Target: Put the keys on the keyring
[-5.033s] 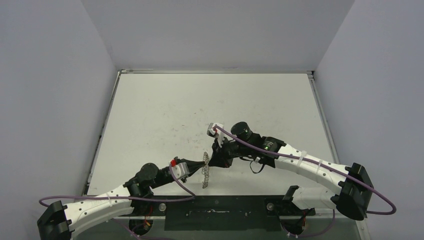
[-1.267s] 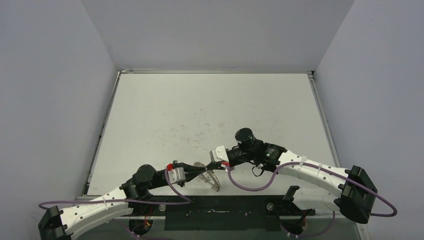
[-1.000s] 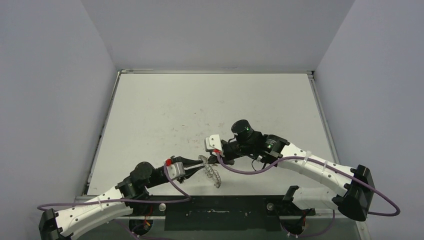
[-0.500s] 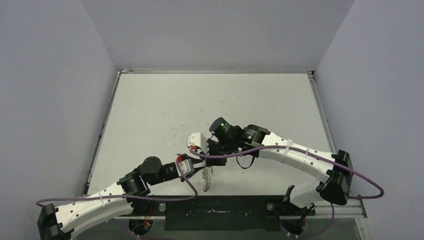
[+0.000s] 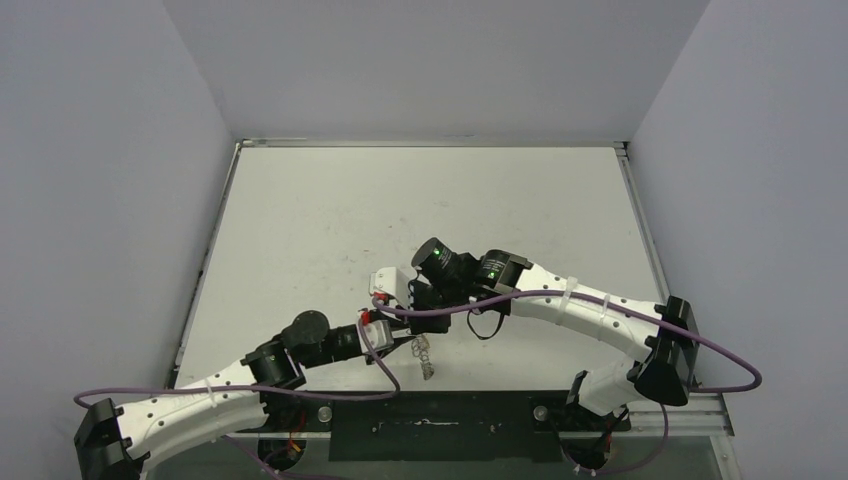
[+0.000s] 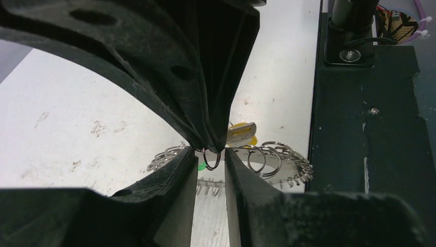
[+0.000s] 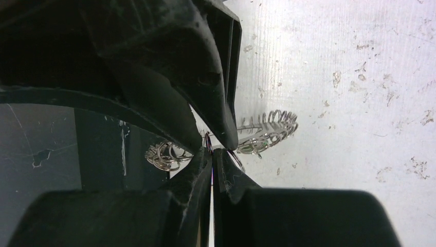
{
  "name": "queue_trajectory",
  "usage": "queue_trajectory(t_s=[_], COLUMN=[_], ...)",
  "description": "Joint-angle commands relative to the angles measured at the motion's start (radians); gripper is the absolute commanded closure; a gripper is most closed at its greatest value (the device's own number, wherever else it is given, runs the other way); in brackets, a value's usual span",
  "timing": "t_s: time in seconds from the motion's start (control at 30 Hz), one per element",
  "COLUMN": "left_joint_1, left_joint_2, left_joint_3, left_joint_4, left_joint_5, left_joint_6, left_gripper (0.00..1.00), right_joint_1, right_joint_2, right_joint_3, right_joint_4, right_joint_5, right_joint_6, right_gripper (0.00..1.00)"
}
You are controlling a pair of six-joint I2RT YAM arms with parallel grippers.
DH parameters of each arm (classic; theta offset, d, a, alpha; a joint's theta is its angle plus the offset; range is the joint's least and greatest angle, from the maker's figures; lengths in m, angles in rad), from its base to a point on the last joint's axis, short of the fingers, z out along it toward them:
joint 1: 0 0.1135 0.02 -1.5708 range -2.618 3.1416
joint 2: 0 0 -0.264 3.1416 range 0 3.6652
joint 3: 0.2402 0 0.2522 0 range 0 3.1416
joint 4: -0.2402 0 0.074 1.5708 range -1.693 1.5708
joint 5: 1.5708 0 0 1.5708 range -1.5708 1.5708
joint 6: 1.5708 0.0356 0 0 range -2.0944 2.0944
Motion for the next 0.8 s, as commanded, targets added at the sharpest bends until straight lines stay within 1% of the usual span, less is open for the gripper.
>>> queue_trajectory(t_s=[0.0, 0.03, 0.13, 0.27, 0.37, 0.53, 0.7, 0.77], left_joint_1=[-0.009, -0.01, -0.01, -0.01, -0.011, -0.011, -0.013, -0.015], left_joint_2=[-0.026, -0.033, -0.038, -0.018, -0.005, 0.012, 0.034, 0.041], left_joint_3=[0.022, 0.019, 0.014, 0.024, 0.031, 0.033, 0.039, 0.038], left_joint_4=[0.083, 0.085, 0.085, 0.057, 0.047, 0.07, 0.091, 0.1], left_joint_5=[0.027, 0.026, 0.025, 0.024, 0.018, 0.015, 0.019, 0.023], left_joint_6=[-0.003, -0.003, 0.001, 0.012, 0.015, 0.018, 0.022, 0.024], left_gripper=[0.76, 0.78, 0.9, 0.95, 0.94, 0.85, 0.82, 0.83], right_joint_1=[0.007, 0.007, 0.012, 0.015, 0.017, 0.022, 0.028, 0.03], right_joint_2=[-0.004, -0.006, -0.007, -0.01, -0.011, -0.009, -0.007, -0.005], right_joint_3=[0.048, 0.048, 0.048, 0.05, 0.052, 0.056, 0.06, 0.061], right_joint_4=[0.042, 0.043, 0.046, 0.046, 0.048, 0.049, 0.049, 0.05], right_joint_5=[0.019, 0.016, 0.013, 0.013, 0.008, 0.003, -0.001, -0.001], right_joint_6=[0.015, 0.015, 0.017, 0.017, 0.018, 0.02, 0.021, 0.021], right_gripper=[1.0, 1.0, 1.0, 1.0, 1.0, 1.0, 1.0, 1.0])
